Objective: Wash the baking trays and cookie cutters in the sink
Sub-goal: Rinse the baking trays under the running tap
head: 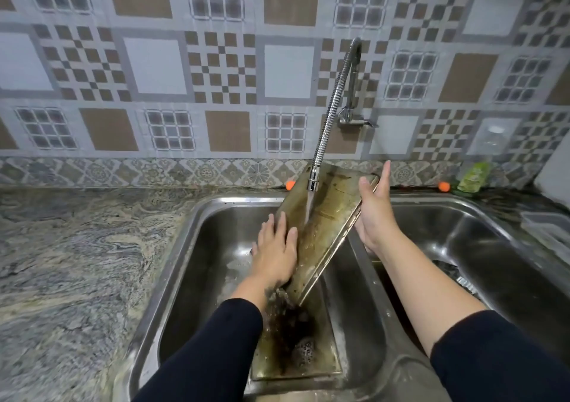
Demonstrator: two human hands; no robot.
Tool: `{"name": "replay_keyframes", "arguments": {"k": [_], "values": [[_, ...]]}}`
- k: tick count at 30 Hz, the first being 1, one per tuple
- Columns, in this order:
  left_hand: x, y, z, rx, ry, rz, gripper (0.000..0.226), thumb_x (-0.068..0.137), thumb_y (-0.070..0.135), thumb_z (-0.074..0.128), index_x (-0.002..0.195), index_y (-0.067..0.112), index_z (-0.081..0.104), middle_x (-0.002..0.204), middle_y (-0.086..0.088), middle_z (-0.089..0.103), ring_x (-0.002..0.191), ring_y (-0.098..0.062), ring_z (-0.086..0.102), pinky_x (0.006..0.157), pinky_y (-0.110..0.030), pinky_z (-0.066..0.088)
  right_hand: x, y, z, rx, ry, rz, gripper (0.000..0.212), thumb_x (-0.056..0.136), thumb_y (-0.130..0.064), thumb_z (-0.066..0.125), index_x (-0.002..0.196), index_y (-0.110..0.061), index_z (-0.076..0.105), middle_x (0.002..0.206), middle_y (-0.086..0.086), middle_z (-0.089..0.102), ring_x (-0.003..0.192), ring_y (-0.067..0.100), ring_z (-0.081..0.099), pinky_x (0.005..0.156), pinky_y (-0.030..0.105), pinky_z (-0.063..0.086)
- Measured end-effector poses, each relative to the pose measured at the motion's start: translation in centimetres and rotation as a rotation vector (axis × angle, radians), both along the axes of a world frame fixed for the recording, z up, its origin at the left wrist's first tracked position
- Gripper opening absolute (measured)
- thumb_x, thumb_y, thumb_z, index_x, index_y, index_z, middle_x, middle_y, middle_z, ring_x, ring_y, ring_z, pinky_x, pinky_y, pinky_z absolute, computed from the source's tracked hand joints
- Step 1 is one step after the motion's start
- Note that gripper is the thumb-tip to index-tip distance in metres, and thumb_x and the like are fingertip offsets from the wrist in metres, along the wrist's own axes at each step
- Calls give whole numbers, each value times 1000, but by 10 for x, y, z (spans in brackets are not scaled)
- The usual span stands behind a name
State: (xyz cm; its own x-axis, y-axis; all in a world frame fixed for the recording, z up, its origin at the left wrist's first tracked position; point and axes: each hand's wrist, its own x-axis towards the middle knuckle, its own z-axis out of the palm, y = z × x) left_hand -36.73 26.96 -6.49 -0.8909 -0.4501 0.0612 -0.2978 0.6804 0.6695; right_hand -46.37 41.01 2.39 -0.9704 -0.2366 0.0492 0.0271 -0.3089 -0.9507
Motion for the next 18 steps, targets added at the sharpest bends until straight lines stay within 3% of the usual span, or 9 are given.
{"name": "replay_keyframes", "arguments": {"k": [5, 7, 9, 11, 13, 15, 18], "values": [[7, 32, 7, -147, 71, -225, 72, 93, 65, 27, 152, 38, -4, 162, 6, -4, 149, -19, -5, 120, -51, 10, -9, -1, 1, -86, -55, -115, 66, 102, -21, 40, 142, -58, 3, 161, -4, 7, 143, 23, 24, 109, 61, 27], [6, 39, 10, -316, 136, -247, 78, 97, 47, 43, 148, 44, -16, 162, 1, 3, 149, -26, 6, 114, -51, 29, -14, 5, 5, -62, -112, -122, 58, 99, -30, 45, 147, -43, 13, 157, 2, 23, 137, 25, 37, 107, 59, 33], [3, 43, 16, -434, 279, -256, 93, 95, 13, 49, 143, 52, -20, 160, -4, 16, 143, -32, 28, 92, -47, 52, -19, 15, 11, -49, -147, -75, 55, 95, -40, 51, 143, -23, 31, 142, 8, 48, 125, 27, 52, 102, 56, 41], [0, 48, 25, -492, 453, -255, 99, 89, -2, 49, 146, 53, -10, 153, -6, 35, 116, -32, 58, 63, -39, 58, -23, 25, 21, -19, -93, 5, 52, 93, -45, 52, 135, -15, 45, 127, 8, 60, 116, 26, 58, 97, 52, 47], [-6, 53, 36, -492, 537, -217, 94, 88, 0, 52, 147, 51, 0, 138, -3, 53, 76, -27, 66, 50, -36, 55, -26, 36, 25, 60, -23, 61, 53, 93, -51, 46, 135, -17, 48, 129, 4, 59, 119, 23, 55, 100, 49, 45], [-10, 63, 47, -381, 563, -198, 86, 92, 4, 49, 146, 55, 6, 120, 3, 59, 70, -22, 63, 58, -40, 55, -31, 50, 14, 305, 63, 7, 53, 95, -54, 41, 140, -27, 44, 141, 3, 48, 131, 22, 43, 109, 46, 35], [-16, 87, 54, -118, 654, -194, 74, 98, 7, 46, 143, 58, 18, 104, 4, 63, 89, -12, 62, 80, -33, 53, -33, 83, -16, 560, 84, -132, 48, 98, -40, 44, 144, -38, 32, 152, 7, 28, 140, 24, 28, 115, 45, 26]]}}
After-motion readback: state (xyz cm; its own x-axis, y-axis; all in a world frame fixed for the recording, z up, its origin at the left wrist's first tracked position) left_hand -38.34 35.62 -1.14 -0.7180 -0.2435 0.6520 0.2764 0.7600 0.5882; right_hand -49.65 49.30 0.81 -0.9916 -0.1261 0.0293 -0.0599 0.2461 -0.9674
